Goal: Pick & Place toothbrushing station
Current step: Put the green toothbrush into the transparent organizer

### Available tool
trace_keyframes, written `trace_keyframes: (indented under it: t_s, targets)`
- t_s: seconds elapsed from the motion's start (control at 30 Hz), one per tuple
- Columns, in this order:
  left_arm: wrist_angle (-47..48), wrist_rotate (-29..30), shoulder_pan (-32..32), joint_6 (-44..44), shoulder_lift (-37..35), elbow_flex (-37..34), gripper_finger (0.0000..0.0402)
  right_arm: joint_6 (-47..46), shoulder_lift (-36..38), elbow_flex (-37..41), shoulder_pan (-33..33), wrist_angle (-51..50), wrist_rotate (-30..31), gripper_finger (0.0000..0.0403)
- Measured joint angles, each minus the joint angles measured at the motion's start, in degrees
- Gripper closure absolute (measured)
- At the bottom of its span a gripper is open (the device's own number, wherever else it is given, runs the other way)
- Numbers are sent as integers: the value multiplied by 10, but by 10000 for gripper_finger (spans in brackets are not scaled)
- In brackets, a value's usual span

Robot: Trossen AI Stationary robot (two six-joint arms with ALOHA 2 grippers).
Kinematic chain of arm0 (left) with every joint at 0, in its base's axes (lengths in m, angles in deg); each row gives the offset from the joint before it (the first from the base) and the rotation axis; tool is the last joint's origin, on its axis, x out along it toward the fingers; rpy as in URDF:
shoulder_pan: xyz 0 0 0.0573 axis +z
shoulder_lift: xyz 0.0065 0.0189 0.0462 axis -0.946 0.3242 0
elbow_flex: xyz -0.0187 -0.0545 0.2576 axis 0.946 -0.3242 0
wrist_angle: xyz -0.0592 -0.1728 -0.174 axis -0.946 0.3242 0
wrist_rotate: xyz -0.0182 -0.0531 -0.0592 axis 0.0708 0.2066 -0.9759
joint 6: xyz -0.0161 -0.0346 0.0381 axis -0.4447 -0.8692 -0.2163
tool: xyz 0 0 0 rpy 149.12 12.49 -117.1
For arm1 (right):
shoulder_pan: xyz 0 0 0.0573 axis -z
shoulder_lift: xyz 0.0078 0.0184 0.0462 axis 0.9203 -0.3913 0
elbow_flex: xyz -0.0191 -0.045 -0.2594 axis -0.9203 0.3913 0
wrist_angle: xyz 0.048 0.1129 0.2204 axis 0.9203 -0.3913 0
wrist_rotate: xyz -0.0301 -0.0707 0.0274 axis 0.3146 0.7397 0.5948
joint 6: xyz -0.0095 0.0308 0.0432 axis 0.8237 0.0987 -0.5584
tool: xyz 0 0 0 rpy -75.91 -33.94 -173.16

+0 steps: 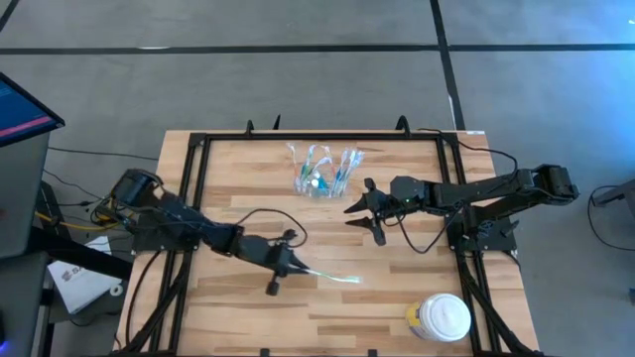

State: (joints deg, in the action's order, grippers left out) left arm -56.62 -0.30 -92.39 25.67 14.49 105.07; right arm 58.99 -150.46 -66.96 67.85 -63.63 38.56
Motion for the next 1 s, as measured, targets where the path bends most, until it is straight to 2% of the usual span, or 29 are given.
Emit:
trace_keyframes:
  t_s: [0.2, 0.37, 0.6, 1.0]
  targets:
    - [-136, 8, 0, 0, -37, -68, 387, 0, 0, 0, 0, 4, 0, 261]
    - [-216, 27, 3, 7, -38, -87, 387, -1, -4, 0, 0, 22, 0, 261]
    - [-268, 55, 22, 18, -38, -86, 387, -1, -5, 0, -8, 71, -2, 266]
    - [-332, 59, 83, 19, -38, -86, 385, 16, -5, 0, -25, 183, -2, 260]
